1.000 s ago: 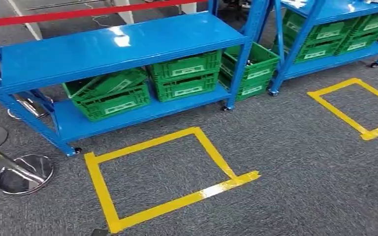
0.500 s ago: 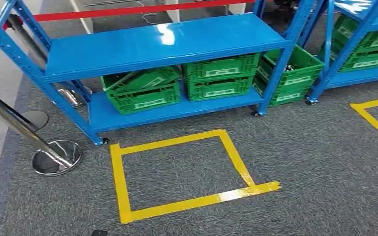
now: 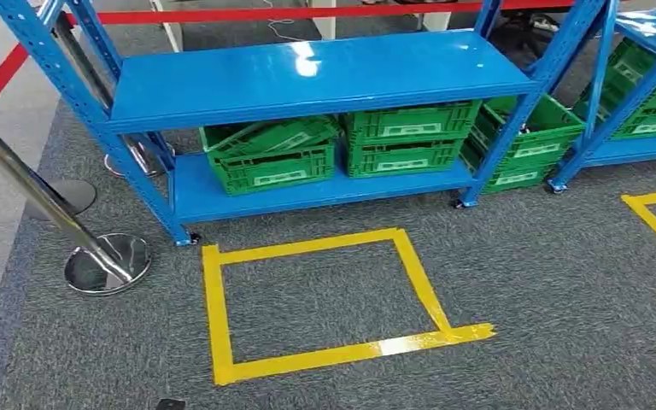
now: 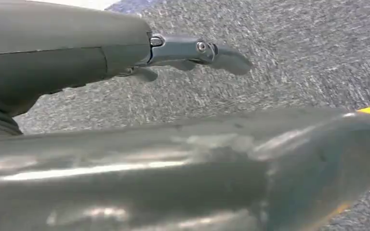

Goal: Take the parts from the cabinet and place them on the table.

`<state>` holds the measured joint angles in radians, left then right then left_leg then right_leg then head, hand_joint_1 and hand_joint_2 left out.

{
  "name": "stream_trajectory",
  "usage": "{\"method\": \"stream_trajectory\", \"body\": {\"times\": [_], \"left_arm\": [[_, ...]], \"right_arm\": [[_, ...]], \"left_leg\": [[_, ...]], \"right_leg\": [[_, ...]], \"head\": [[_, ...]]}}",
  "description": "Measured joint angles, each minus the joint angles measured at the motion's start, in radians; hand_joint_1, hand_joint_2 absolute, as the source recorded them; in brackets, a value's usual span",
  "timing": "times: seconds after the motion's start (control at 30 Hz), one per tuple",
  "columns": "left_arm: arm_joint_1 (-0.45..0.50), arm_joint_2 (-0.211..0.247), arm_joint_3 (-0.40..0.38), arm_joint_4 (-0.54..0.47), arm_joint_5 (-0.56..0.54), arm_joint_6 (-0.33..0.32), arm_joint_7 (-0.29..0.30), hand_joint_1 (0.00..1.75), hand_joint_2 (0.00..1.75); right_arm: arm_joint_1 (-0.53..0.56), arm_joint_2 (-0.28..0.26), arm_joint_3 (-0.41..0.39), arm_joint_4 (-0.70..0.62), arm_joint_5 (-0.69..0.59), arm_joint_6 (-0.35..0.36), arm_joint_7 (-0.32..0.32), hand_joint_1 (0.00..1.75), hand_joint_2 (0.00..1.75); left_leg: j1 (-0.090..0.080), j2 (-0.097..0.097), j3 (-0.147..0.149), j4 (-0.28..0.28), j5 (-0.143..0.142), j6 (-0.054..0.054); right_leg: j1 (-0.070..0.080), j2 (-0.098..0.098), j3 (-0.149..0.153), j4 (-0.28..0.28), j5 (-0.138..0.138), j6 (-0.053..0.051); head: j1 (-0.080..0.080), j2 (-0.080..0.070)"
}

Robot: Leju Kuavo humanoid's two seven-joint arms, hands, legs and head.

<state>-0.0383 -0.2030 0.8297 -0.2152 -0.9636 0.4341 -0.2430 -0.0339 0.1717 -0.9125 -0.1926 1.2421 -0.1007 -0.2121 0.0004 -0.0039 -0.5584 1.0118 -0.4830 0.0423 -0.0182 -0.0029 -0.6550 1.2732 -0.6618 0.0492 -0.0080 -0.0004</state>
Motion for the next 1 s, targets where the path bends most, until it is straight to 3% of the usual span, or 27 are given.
{"method": "stream_trajectory", "body": {"times": [0.03, 0.07, 0.1, 0.17, 0.2, 0.23, 0.33, 0.4, 0.43, 0.5, 0.53, 0.57, 0.6, 0.67, 0.7, 0.77, 0.87, 0.93, 1.0], "left_arm": [[0.001, 0.0, 0.0, 0.0, 0.0, 0.0, 0.0, 0.0, 0.0], [0.001, 0.0, 0.0, 0.0, 0.0, 0.0, 0.0, 0.0, 0.0], [0.001, 0.0, 0.0, 0.0, 0.0, 0.001, 0.0, 0.0, 0.0], [0.0, -0.001, 0.0, 0.0, 0.0, 0.0, 0.0, 0.0, 0.0], [0.0, -0.001, 0.0, 0.0, 0.0, 0.0, 0.0, 0.0, 0.0], [-0.002, -0.001, 0.0, 0.0, 0.0, 0.001, 0.0, 0.0, 0.0], [0.0, 0.0, 0.0, 0.0, 0.0, 0.001, 0.0, 0.0, 0.0], [-0.001, 0.0, 0.0, 0.0, 0.0, 0.001, -0.001, 0.0, 0.0], [-0.002, 0.0, 0.0, 0.0, 0.0, 0.0, -0.002, 0.0, 0.0], [-0.001, 0.0, 0.0, 0.0, 0.0, 0.0, -0.003, 0.0, 0.0], [0.0, 0.0, 0.0, 0.0, 0.0, 0.0, -0.003, 0.0, 0.0], [0.003, 0.0, 0.0, 0.0, 0.0, 0.0, -0.003, 0.0, 0.0], [0.004, 0.0, 0.0, 0.0, 0.0, 0.0, -0.003, 0.0, 0.0], [0.003, 0.0, 0.0, 0.0, 0.0, 0.0, -0.003, 0.0, 0.0], [0.003, 0.001, 0.0, 0.0, 0.0, 0.0, -0.003, 0.0, 0.0], [-0.001, 0.0, 0.0, 0.0, -0.002, -0.001, -0.004, 0.0, 0.0], [0.004, 0.001, 0.001, 0.0, -0.003, -0.001, -0.004, 0.0, 0.0], [0.003, 0.0, 0.001, 0.0, -0.006, -0.001, -0.004, 0.0, 0.0], [0.0, -0.001, 0.001, 0.0, -0.007, -0.002, -0.004, 0.0, 0.0]], "right_arm": [[0.001, 0.0, 0.0, 0.0, 0.0, -0.001, 0.002, 0.0, 0.0], [0.002, 0.0, 0.0, 0.0, 0.0, -0.001, 0.002, 0.0, 0.0], [0.003, 0.0, 0.0, 0.0, 0.0, -0.001, 0.002, 0.0, 0.0], [0.001, 0.0, 0.0, 0.0, -0.001, -0.002, 0.002, 0.0, 0.0], [0.0, 0.0, 0.0, 0.0, -0.002, -0.002, 0.002, 0.0, 0.0], [-0.002, 0.0, 0.0, 0.0, -0.002, -0.002, 0.002, 0.0, 0.0], [0.004, 0.0, 0.0, 0.0, 0.001, -0.002, 0.002, 0.0, 0.0], [0.002, 0.0, -0.001, 0.0, 0.003, -0.002, -0.001, 0.0, 0.0], [0.001, 0.0, -0.001, 0.0, 0.003, -0.001, -0.003, 0.0, 0.0], [0.002, 0.0, -0.001, 0.0, 0.005, 0.001, -0.005, 0.0, 0.0], [0.003, 0.0, -0.001, 0.0, 0.005, 0.001, -0.005, 0.0, 0.0], [0.002, 0.0, -0.001, 0.0, 0.005, 0.001, -0.005, 0.0, 0.0], [0.003, 0.0, -0.001, 0.0, 0.005, 0.001, -0.005, 0.0, 0.0], [0.002, 0.0, -0.001, 0.0, 0.004, 0.001, -0.005, 0.0, 0.0], [0.002, 0.0, -0.001, 0.0, 0.005, 0.001, -0.005, 0.0, 0.0], [0.0, 0.0, 0.0, 0.0, 0.004, 0.001, -0.005, 0.0, 0.0], [-0.001, 0.001, 0.0, 0.0, 0.004, 0.006, -0.005, 0.0, 0.0], [-0.002, 0.0, 0.0, 0.0, 0.003, 0.012, -0.005, 0.0, 0.0], [-0.001, 0.0, -0.001, 0.0, 0.004, 0.013, -0.004, 0.0, 0.0]], "left_leg": [[-0.001, 0.0, 0.0, 0.001, -0.001, 0.001], [-0.001, -0.002, 0.002, 0.001, -0.001, 0.001], [0.0, -0.005, 0.003, 0.001, -0.002, 0.0], [0.001, -0.009, 0.008, 0.005, -0.007, -0.007], [-0.001, -0.01, 0.006, 0.007, -0.01, -0.013], [-0.007, -0.011, 0.001, 0.019, -0.015, -0.02], [-0.004, -0.012, 0.003, 0.011, -0.01, -0.031], [-0.002, -0.008, -0.007, 0.041, -0.036, -0.042], [0.0, -0.007, -0.031, 0.096, -0.07, -0.047], [0.002, -0.007, -0.109, 0.263, -0.143, -0.054], [0.003, -0.007, -0.133, 0.313, -0.153, -0.055], [0.004, -0.006, -0.136, 0.315, -0.139, -0.056], [0.004, -0.006, -0.121, 0.277, -0.105, -0.054], [0.004, -0.004, -0.046, 0.11, -0.008, -0.045], [0.002, 0.002, -0.016, 0.042, 0.008, -0.04], [-0.004, 0.002, -0.008, 0.023, -0.012, -0.034], [-0.002, -0.001, -0.003, 0.008, -0.009, -0.018], [0.002, -0.001, 0.007, -0.002, -0.009, -0.006], [0.0, -0.001, 0.01, -0.001, -0.015, 0.002]], "right_leg": [[0.0, 0.0, -0.027, 0.043, -0.006, 0.002], [-0.001, 0.0, -0.028, 0.033, 0.018, 0.003], [-0.001, 0.0, -0.007, -0.02, 0.058, 0.003], [-0.003, 0.001, 0.076, -0.197, 0.152, 0.0], [-0.003, 0.007, 0.098, -0.24, 0.142, -0.002], [-0.001, 0.011, 0.108, -0.253, 0.142, -0.01], [0.003, 0.007, 0.106, -0.25, 0.144, -0.025], [-0.004, 0.004, 0.11, -0.256, 0.148, -0.038], [-0.004, 0.001, 0.111, -0.256, 0.146, -0.043], [-0.002, -0.005, 0.113, -0.256, 0.142, -0.049], [-0.002, -0.006, 0.114, -0.256, 0.141, -0.05], [-0.002, -0.006, 0.117, -0.256, 0.14, -0.05], [-0.002, -0.005, 0.119, -0.256, 0.138, -0.048], [-0.002, -0.005, 0.131, -0.256, 0.132, -0.044], [-0.002, -0.006, 0.129, -0.257, 0.129, -0.04], [0.004, -0.007, 0.128, -0.255, 0.125, -0.026], [0.002, -0.008, 0.138, -0.265, 0.123, -0.007], [0.001, -0.001, 0.098, -0.197, 0.084, -0.003], [0.0, 0.0, 0.008, -0.031, 0.02, 0.003]], "head": [[0.001, 0.0], [-0.001, 0.0], [0.001, 0.0], [0.0, 0.0], [0.0, 0.0], [0.0, 0.0], [-0.003, 0.0], [-0.008, 0.0], [-0.013, 0.0], [-0.011, 0.0], [-0.012, 0.0], [-0.011, 0.0], [-0.012, 0.0], [-0.012, 0.0], [-0.012, 0.0], [-0.012, 0.0], [-0.01, 0.0], [-0.004, 0.0], [-0.001, 0.0]]}}
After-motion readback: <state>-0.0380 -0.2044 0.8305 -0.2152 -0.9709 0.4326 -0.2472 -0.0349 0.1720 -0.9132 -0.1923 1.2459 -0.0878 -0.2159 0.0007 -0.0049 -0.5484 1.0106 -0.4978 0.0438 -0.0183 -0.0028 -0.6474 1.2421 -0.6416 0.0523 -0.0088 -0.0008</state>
